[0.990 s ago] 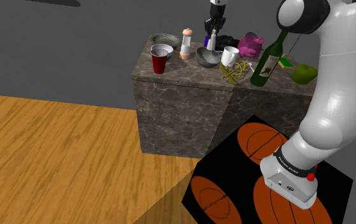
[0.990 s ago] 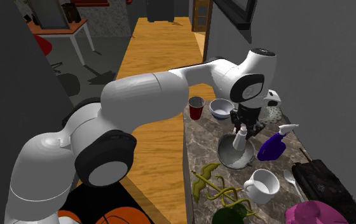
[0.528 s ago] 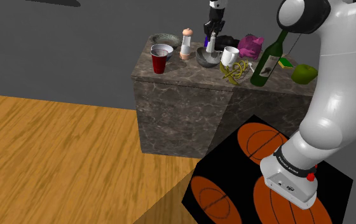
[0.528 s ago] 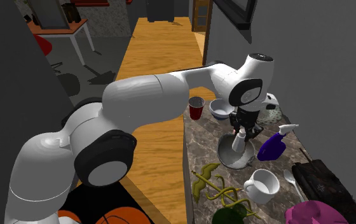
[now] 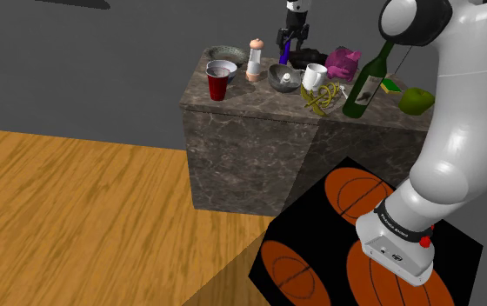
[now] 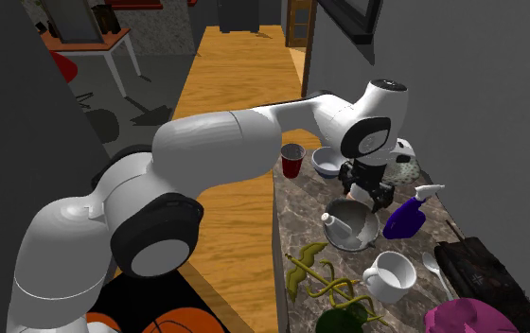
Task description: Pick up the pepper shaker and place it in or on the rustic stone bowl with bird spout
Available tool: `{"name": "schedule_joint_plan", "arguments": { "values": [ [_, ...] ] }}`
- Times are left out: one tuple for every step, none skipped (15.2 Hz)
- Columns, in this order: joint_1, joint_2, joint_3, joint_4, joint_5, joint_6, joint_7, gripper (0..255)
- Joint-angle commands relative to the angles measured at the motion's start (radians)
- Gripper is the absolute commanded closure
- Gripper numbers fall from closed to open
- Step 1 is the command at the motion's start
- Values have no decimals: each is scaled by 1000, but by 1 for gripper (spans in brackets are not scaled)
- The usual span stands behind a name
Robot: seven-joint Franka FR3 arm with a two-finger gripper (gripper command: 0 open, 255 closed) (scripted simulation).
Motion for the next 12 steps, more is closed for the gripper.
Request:
{"name": "schedule_joint_plan", "arguments": {
  "values": [
    [1,-1,0,32,0,-33,-1,0],
    [2,0,0,67,0,-67,-1,0],
    [3,3,1,105,1,-102,-2,0],
    [3,7,1,139,1,-132,-3,0],
    [3,7,1,139,1,-132,-3,0],
    [3,7,1,139,1,-132,-3,0],
    [3,7,1,139,1,-132,-3,0],
    [3,7,1,139,1,-132,-3,0],
    [3,7,1,139,1,-132,-3,0],
    [3,7,1,139,1,-132,-3,0],
    [3,7,1,139,1,-132,-3,0],
    [3,7,1,139,1,-132,-3,0]
  ]
}}
